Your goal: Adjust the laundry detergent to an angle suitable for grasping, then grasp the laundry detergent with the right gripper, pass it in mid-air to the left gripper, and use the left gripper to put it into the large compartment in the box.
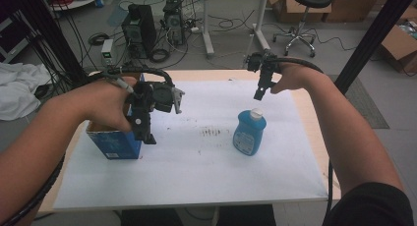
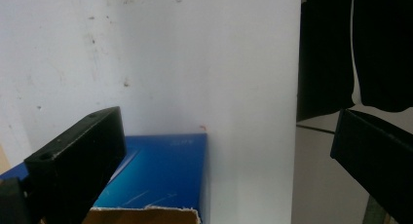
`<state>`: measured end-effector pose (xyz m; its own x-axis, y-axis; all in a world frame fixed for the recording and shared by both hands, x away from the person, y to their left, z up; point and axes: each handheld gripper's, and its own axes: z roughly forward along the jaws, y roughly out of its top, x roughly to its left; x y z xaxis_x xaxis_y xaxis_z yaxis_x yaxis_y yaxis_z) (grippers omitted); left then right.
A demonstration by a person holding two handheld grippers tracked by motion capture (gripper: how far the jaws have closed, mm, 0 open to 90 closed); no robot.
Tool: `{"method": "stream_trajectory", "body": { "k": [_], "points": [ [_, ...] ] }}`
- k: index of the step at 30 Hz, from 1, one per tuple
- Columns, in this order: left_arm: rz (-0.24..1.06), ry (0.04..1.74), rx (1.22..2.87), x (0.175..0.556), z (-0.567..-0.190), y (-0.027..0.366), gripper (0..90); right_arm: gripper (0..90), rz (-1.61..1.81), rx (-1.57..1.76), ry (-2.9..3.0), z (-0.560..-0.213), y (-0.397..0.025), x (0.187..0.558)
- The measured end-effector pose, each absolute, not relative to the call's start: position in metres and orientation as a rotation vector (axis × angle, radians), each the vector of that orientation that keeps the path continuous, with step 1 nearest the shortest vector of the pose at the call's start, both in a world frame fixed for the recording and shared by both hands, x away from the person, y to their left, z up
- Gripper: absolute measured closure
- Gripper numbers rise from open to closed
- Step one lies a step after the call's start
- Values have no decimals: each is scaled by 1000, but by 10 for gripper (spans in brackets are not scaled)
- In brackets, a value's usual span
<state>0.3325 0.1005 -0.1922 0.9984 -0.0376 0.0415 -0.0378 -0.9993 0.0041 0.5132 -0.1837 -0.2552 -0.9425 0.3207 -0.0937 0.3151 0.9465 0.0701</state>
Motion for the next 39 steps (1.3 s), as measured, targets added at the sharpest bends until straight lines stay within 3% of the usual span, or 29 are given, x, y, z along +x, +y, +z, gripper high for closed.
{"method": "stream_trajectory", "body": {
  "k": [17,39],
  "points": [
    [74,-65,3120,326,-188,97,1,0,97,485,2971,-242,-184,512],
    [70,-58,3117,327,-193,96,1,0,95,495,2978,-253,-192,515]
  ]
}}
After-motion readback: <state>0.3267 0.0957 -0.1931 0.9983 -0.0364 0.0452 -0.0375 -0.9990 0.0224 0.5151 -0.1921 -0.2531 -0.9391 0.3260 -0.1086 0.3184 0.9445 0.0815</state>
